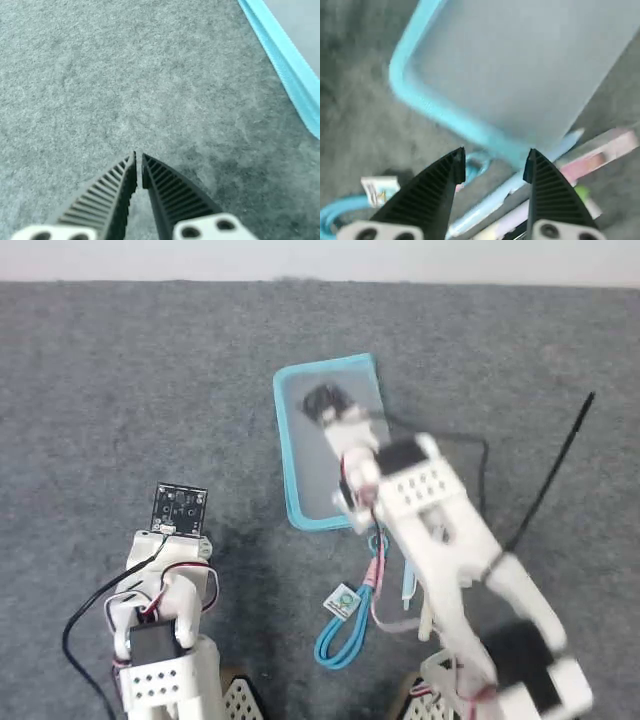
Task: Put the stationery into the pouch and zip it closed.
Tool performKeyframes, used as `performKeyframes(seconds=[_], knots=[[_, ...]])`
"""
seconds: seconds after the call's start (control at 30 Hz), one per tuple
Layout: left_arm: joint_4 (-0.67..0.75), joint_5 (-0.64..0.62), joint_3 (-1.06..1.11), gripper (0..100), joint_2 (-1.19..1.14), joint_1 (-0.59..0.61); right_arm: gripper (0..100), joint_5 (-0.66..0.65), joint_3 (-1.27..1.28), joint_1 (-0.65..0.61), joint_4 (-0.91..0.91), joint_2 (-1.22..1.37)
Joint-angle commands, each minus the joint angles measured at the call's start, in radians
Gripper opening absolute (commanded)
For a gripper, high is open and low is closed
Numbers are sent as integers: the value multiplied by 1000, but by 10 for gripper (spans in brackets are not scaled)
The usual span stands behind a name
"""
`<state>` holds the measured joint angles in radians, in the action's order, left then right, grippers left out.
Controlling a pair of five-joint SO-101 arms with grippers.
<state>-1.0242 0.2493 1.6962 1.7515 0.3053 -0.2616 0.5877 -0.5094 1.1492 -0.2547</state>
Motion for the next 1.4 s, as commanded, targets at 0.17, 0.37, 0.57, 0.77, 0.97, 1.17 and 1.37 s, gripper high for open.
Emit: performKeyframes(seconds=[0.17,0.37,0.57,0.77,0.97,1.17,1.37], knots=[[31,8,-7,12,-15,6,195,-31,164,5,-97,-25],[31,8,-7,12,-15,6,195,-29,-9,90,-131,200],[31,8,-7,12,-15,6,197,-32,-252,122,-130,412],[31,8,-7,12,-15,6,197,-23,-485,114,-36,539],[31,8,-7,12,-15,6,198,64,-582,97,90,510],[31,8,-7,12,-15,6,198,72,-376,18,93,285],[31,8,-7,12,-15,6,196,72,-110,-44,93,62]])
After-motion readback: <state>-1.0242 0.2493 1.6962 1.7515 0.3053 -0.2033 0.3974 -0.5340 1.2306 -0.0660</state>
